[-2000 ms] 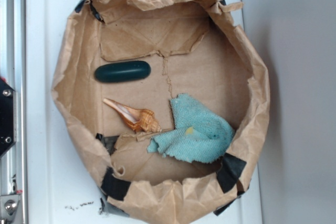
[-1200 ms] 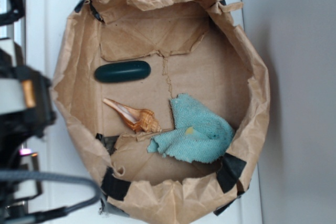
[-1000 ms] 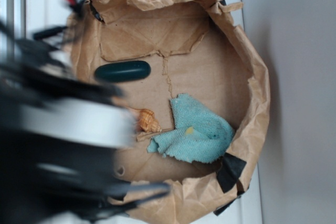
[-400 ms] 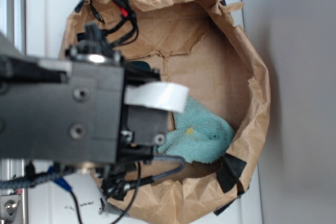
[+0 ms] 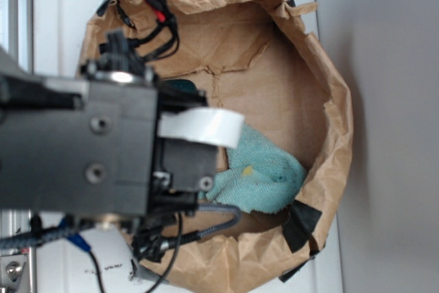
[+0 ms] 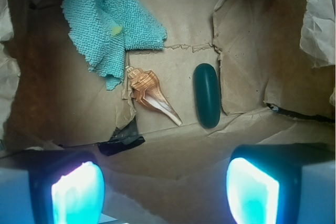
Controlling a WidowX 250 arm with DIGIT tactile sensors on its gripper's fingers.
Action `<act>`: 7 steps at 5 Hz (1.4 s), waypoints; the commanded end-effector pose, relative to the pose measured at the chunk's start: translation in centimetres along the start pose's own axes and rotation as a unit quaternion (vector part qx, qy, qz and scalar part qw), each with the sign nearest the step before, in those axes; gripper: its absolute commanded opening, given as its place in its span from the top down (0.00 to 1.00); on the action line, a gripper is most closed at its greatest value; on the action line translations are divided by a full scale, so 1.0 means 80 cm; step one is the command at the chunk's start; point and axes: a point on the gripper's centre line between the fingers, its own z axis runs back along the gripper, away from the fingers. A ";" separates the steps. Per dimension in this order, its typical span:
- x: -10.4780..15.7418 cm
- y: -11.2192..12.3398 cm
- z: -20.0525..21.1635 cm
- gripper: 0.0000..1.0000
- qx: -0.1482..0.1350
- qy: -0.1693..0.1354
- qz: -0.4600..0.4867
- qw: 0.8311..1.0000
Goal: Grab the plastic pickle.
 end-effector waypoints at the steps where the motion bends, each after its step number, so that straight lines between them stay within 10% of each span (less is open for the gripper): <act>1: 0.065 0.000 -0.017 0.00 -0.020 -0.044 -0.009 0.999; 4: 0.108 0.022 -0.047 0.00 -0.060 -0.063 -0.071 0.994; 7: 0.061 0.074 -0.079 0.00 0.001 -0.066 -0.141 0.988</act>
